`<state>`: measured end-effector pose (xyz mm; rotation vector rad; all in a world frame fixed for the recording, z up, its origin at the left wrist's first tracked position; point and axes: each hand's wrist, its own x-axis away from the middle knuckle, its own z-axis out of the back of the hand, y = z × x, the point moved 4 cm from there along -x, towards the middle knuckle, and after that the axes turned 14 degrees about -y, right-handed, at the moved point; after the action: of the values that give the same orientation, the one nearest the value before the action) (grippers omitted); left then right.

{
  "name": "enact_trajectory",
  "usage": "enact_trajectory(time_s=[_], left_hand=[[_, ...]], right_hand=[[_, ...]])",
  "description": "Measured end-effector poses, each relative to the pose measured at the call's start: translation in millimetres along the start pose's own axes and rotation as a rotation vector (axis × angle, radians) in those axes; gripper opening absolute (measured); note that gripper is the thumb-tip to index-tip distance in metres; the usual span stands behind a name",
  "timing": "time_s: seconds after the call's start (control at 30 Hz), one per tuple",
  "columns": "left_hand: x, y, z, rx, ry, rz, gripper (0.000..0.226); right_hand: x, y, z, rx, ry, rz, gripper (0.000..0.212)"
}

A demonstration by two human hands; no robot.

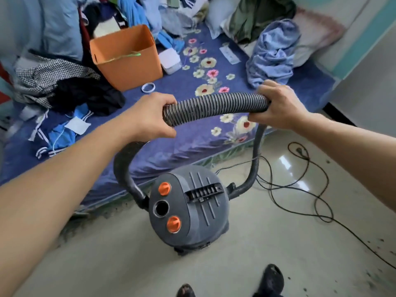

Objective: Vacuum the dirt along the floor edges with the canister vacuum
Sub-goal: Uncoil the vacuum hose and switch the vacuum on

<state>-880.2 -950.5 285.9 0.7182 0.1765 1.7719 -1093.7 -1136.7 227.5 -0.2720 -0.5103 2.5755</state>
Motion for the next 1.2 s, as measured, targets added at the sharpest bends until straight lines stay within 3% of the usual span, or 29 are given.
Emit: enact_trajectory(time_s=[0.17,0.27,0.43,0.6,0.77,0.83,0.9,1.1,1.2], left_hand=[[-48,104,47,-0.226,0.418,-0.056,0.03],[-81,157,55,-0.295,0.576,-0.056,0.025],[-135,220,33,-0.161,0.572,-0.033,0.025],[-172,306,18,-0.292,0.561,-0.207,0.026],[-183,406,51,-0.248,0.659,-0.387,0.037],[-194,435,60,-0.207,0.637,-0.46,0.035],[-213,450,54,-0.246,0.583,-0.452,0.033],[-280,417,-26,-0.441,0.277,-0.159,0.054],[-308,396,-77,-0.157,0.035,-0.072,0.038]], right_hand=[[32,64,101,-0.216,0.282,-0.104,0.038],[58,102,156,-0.299,0.398,-0.154,0.026],[124,166,219,-0.349,0.468,-0.243,0.022],[189,210,250,-0.521,0.486,-0.28,0.022],[228,232,302,-0.738,0.664,-0.289,0.02],[237,240,307,-0.803,0.679,-0.322,0.021],[244,245,297,-0.805,0.59,-0.392,0.021],[250,240,232,-0.749,0.336,-0.576,0.021],[248,237,210,-0.711,0.351,-0.606,0.021]])
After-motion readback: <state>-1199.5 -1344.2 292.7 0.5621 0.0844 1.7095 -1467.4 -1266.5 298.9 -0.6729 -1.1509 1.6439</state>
